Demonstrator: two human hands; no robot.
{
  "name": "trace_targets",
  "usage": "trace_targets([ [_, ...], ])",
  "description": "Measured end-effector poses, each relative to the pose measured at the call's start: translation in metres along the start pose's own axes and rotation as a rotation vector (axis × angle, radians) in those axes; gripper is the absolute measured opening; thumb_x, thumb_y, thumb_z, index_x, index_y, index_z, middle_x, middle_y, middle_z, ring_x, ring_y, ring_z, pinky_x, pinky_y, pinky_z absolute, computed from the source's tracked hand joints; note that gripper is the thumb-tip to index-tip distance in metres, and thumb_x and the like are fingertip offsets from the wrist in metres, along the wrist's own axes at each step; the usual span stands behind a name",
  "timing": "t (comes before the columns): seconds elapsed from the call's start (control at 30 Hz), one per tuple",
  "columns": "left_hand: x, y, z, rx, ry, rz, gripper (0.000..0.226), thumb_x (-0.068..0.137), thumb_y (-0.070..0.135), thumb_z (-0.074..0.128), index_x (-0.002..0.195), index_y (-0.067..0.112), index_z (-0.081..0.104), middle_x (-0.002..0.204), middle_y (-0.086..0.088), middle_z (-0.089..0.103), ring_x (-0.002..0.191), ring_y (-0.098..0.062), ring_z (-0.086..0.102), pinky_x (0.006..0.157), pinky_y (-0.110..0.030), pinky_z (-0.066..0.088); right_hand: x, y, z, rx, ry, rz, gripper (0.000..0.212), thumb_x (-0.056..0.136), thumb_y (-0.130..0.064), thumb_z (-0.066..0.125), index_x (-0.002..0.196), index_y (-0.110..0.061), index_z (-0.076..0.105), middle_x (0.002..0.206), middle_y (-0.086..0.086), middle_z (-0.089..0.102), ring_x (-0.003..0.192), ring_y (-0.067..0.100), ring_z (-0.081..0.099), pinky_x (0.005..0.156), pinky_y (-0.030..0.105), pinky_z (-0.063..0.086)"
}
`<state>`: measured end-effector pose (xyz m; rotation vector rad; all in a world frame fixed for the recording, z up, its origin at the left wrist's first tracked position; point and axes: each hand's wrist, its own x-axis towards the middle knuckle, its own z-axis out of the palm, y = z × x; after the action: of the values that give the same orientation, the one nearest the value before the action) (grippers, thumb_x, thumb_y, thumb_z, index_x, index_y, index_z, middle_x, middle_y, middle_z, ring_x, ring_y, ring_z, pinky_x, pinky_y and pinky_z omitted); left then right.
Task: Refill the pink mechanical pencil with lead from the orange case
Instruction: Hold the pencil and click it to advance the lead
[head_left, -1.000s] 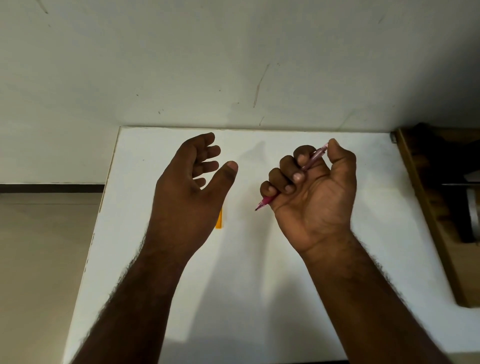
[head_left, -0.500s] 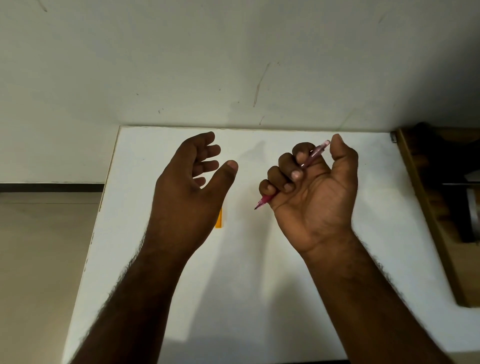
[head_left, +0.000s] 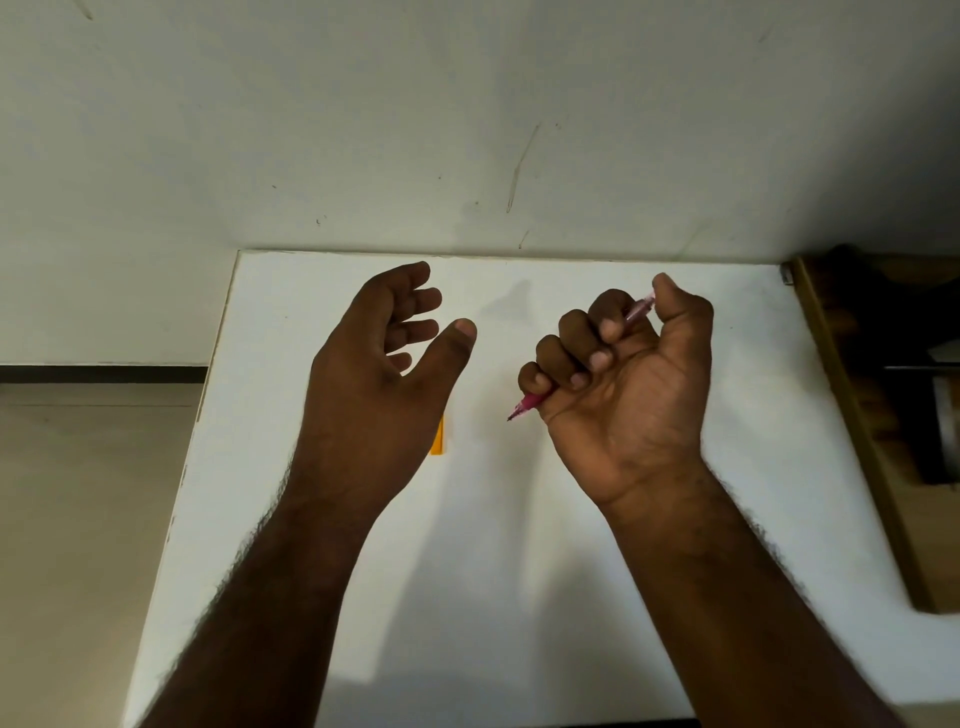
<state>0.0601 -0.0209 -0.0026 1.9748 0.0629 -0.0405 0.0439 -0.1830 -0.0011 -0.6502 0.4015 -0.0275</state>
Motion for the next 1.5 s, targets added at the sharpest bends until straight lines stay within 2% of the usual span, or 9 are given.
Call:
trace_targets([
  [0.23,-0.0005,0.0015,0.0007,-0.005,-0.001,-0.005,0.044,0.089,0.039,0.068,0.131,0.036,0.056,0.118,0.026,0.066,0.099,0.016,0.060,0.074,0.002,0.042,0.0001,-0.0010,0.0001,-0.002,0.027,-0.008,0.047,0.097,-0.047,0.036,0.061,-0.016,0.036,0.054,-0.001,0.024,0.055,0.019,0.014,0.057,0.033,0.024],
  [0.4,-0.0009,0.0018,0.0013,-0.014,0.000,-0.004,0.045,0.089,0.038,0.069,0.132,0.033,0.057,0.119,0.023,0.066,0.099,0.013,0.061,0.076,0.000,0.044,-0.0008,-0.0003,0.0001,0.004,0.028,0.009,0.053,0.098,-0.055,0.037,0.063,-0.016,0.036,0.056,-0.001,0.023,0.056,0.018,0.014,0.058,0.034,0.023],
  [0.53,-0.0006,0.0014,0.0010,-0.010,0.000,-0.003,0.045,0.089,0.039,0.069,0.132,0.033,0.057,0.118,0.024,0.066,0.099,0.013,0.061,0.076,0.000,0.044,0.0000,-0.0002,-0.0005,-0.009,0.024,0.002,0.048,0.098,-0.047,0.037,0.061,-0.017,0.035,0.054,-0.002,0.024,0.054,0.018,0.015,0.057,0.033,0.024],
  [0.7,-0.0005,0.0011,0.0014,-0.015,0.005,-0.008,0.044,0.089,0.038,0.069,0.131,0.033,0.057,0.117,0.024,0.066,0.098,0.013,0.061,0.075,0.001,0.043,-0.0010,0.0005,-0.0015,0.017,0.003,0.023,0.052,0.097,-0.056,0.035,0.063,-0.016,0.037,0.056,-0.001,0.025,0.057,0.018,0.015,0.058,0.033,0.025],
  [0.83,0.0003,0.0010,0.0005,-0.012,0.003,-0.008,0.044,0.089,0.038,0.069,0.131,0.033,0.057,0.117,0.025,0.066,0.098,0.014,0.061,0.075,0.001,0.043,0.0006,0.0014,-0.0008,-0.002,0.008,0.010,0.047,0.098,-0.047,0.036,0.061,-0.016,0.036,0.053,-0.002,0.026,0.055,0.018,0.016,0.057,0.033,0.026],
  [1.0,0.0005,0.0004,0.0000,-0.009,0.001,-0.010,0.044,0.090,0.039,0.069,0.131,0.034,0.057,0.118,0.025,0.066,0.099,0.014,0.061,0.074,0.001,0.043,-0.0001,0.0024,0.0001,-0.002,0.019,0.015,0.053,0.098,-0.056,0.037,0.062,-0.017,0.036,0.055,-0.001,0.023,0.056,0.018,0.014,0.058,0.034,0.022],
  [1.17,0.0001,-0.0003,0.0007,-0.002,0.000,-0.009,0.044,0.090,0.040,0.069,0.131,0.034,0.057,0.117,0.025,0.066,0.098,0.015,0.060,0.074,0.002,0.042,0.0006,0.0017,-0.0008,-0.012,0.027,0.007,0.050,0.099,-0.047,0.036,0.060,-0.017,0.035,0.053,-0.002,0.023,0.054,0.018,0.015,0.056,0.033,0.024],
  [1.33,-0.0004,-0.0002,0.0002,0.003,0.000,-0.009,0.044,0.090,0.040,0.068,0.132,0.034,0.056,0.118,0.025,0.065,0.097,0.017,0.060,0.074,0.002,0.041,-0.0004,0.0021,-0.0005,-0.011,0.030,0.011,0.054,0.098,-0.056,0.038,0.061,-0.017,0.034,0.055,-0.001,0.022,0.055,0.018,0.014,0.058,0.034,0.022],
  [1.5,0.0000,-0.0003,-0.0006,0.000,-0.003,-0.008,0.044,0.090,0.039,0.068,0.131,0.034,0.057,0.117,0.025,0.066,0.098,0.015,0.061,0.074,0.001,0.042,0.0008,0.0021,0.0000,-0.028,0.038,0.001,0.050,0.099,-0.048,0.038,0.060,-0.017,0.034,0.053,-0.001,0.021,0.054,0.018,0.014,0.057,0.033,0.024],
])
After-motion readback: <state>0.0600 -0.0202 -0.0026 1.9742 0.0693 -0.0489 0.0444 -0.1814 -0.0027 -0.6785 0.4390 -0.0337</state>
